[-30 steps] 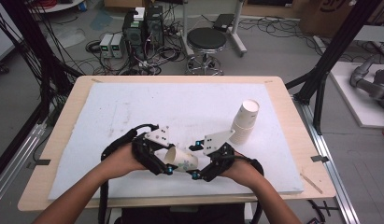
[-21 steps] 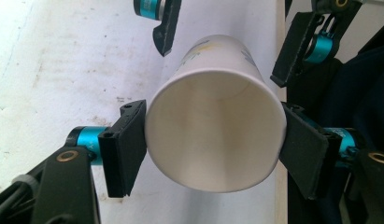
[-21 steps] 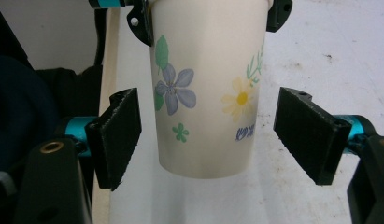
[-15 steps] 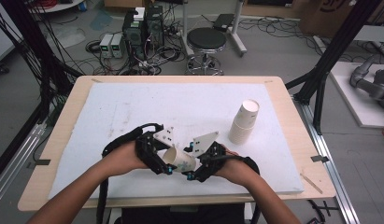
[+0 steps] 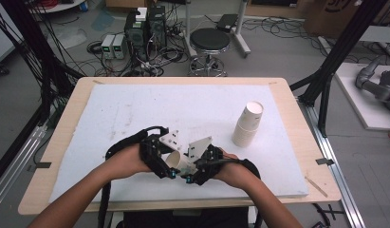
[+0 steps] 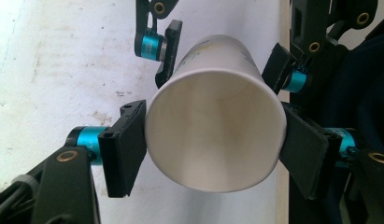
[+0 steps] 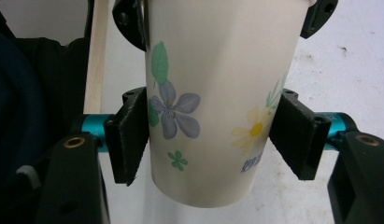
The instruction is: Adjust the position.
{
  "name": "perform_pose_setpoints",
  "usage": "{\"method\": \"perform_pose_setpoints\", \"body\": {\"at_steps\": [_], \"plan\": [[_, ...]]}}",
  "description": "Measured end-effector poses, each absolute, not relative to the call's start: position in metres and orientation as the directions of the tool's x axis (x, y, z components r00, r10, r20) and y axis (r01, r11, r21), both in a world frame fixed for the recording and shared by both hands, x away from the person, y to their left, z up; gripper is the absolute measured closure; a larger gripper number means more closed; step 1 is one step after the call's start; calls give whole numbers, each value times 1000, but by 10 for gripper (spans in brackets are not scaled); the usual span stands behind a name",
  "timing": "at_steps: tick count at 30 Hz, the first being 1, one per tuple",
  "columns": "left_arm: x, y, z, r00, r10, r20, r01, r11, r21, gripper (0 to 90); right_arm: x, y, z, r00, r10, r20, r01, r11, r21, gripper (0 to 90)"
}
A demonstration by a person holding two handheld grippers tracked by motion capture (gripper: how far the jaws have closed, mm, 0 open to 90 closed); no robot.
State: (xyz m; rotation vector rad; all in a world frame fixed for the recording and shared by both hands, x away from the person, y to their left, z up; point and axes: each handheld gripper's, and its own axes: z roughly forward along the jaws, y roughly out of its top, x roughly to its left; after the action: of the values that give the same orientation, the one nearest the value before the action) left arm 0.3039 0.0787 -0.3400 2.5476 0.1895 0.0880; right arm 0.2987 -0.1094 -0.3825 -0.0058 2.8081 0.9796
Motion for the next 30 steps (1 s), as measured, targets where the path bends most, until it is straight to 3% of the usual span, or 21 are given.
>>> {"method": "perform_pose_setpoints", "body": {"at_steps": [15,18,26,30], "plan": [[303,78,-340,986,164,31,115,-800,589,263,300,-110,-383,-987,76,-142,-30,779,627,361],[303,82,-340,987,149,62,76,-767,637,215,301,-112,-382,-987,74,-139,-30,778,628,364],[305,101,-337,985,171,32,97,-691,716,204,303,-124,-383,-987,95,-132,-11,771,637,362],[305,116,-338,974,224,6,134,-606,784,204,305,-136,-385,-985,128,-112,22,750,661,356]]}}
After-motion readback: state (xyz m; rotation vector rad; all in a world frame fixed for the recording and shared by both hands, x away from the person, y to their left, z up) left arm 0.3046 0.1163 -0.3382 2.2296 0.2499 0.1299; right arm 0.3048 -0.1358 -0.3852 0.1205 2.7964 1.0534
